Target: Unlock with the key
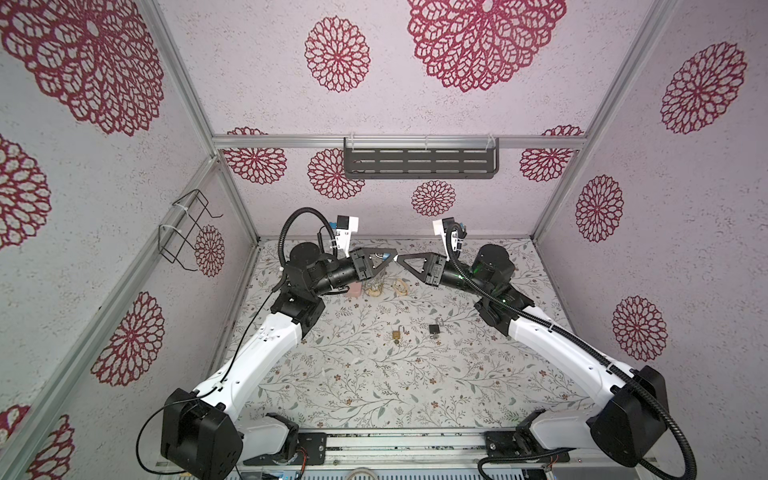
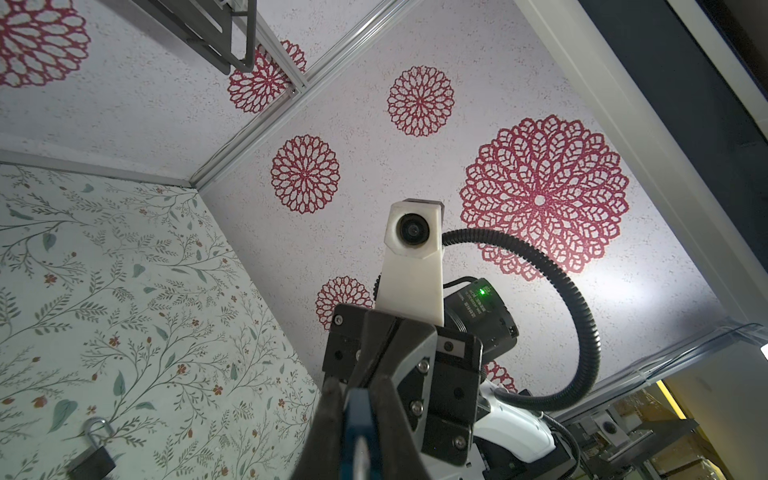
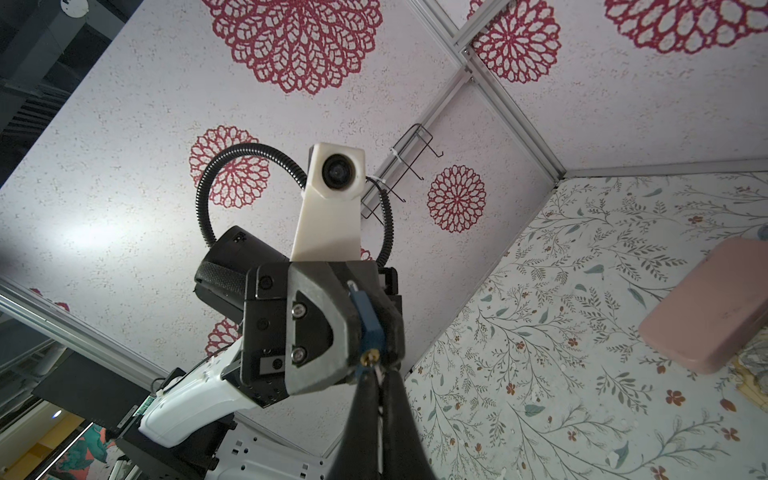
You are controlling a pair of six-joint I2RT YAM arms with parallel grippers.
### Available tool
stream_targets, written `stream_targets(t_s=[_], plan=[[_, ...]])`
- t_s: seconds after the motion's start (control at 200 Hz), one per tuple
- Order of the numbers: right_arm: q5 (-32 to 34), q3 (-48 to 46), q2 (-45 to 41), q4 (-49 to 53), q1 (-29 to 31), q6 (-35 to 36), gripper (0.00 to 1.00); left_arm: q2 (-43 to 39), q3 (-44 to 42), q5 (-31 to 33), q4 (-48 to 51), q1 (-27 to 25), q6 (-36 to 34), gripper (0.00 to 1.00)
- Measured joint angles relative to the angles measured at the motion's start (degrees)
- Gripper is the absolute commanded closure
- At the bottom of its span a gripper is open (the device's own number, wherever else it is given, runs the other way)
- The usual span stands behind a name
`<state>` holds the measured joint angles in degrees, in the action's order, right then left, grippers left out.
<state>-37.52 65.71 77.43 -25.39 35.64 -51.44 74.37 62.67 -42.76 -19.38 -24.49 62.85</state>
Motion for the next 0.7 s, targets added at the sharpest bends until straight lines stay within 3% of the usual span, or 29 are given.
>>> stream_targets(t_s=[0.32,0.7], plan=[[1.22,2.45,1.88,-3.06,-0.15,-0.55,1.0,2.86,4.2,-0.02,-1.55,-0.02,1.14,1.0],[0.17,2.12,0.81,0.13,-0.17,-0.04,1.0,1.7,5.18,-0.76,5.27,0.0,-3.43,1.0]])
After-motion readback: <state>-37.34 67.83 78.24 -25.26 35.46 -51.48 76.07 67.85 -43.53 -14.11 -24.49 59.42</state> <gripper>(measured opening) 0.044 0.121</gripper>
